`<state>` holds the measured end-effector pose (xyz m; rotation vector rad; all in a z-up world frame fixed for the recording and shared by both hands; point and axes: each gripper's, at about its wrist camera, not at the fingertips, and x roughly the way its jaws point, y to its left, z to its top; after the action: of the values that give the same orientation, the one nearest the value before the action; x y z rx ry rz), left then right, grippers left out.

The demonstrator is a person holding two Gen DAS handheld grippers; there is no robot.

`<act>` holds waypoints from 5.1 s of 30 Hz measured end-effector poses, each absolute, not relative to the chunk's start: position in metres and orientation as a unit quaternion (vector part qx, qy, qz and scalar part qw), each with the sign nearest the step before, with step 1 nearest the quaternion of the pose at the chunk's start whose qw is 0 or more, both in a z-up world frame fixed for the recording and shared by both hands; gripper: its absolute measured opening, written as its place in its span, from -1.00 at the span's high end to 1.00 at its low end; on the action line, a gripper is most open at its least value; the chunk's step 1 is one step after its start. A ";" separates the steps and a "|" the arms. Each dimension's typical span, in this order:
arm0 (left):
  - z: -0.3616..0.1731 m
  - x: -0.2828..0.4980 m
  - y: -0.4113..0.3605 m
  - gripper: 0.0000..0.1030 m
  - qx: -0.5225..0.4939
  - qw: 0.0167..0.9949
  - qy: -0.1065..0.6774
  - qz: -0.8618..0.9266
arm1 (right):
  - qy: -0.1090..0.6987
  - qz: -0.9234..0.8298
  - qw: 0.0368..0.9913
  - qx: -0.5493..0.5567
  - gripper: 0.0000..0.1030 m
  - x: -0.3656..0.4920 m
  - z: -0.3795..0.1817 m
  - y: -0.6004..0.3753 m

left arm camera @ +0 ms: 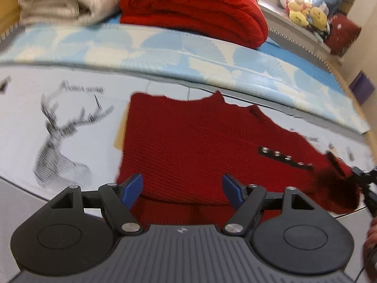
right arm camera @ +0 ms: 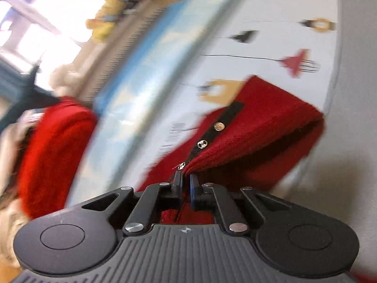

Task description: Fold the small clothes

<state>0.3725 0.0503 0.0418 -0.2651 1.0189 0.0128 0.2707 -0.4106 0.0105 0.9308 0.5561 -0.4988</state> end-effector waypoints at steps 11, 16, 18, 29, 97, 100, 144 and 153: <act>0.050 0.374 0.094 -0.53 -0.183 0.863 0.464 0.084 | 0.359 0.112 0.757 0.535 0.81 0.315 -0.028 -0.263; 0.046 0.376 0.118 -0.53 -0.212 0.851 0.468 0.107 | 0.519 0.084 0.730 0.438 0.80 0.317 -0.060 -0.218; 0.045 0.376 0.120 -0.53 -0.219 0.848 0.471 0.103 | 0.530 0.074 0.730 0.424 0.80 0.318 -0.058 -0.222; 0.033 0.376 0.126 -0.52 -0.250 0.835 0.479 0.101 | 0.456 -0.008 0.808 0.373 0.79 0.312 -0.014 -0.288; 0.034 0.386 0.109 0.30 -0.202 0.860 0.461 0.087 | 0.397 -0.257 0.768 0.432 0.78 0.297 -0.053 -0.402; 0.034 0.386 0.108 0.30 -0.201 0.860 0.461 0.084 | 0.376 -0.250 0.783 0.429 0.80 0.294 -0.046 -0.404; 0.044 0.368 0.079 0.10 -0.084 0.894 0.438 0.055 | 0.375 -0.206 0.878 0.216 0.26 0.297 0.009 -0.381; 0.070 0.270 0.064 -0.04 0.008 0.918 0.397 0.028 | 0.344 -0.107 0.931 0.058 0.26 0.210 0.063 -0.351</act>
<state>0.2696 0.0637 0.0699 0.0163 0.8156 0.0585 0.2103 -0.3511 0.0626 0.1195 0.7040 -0.2187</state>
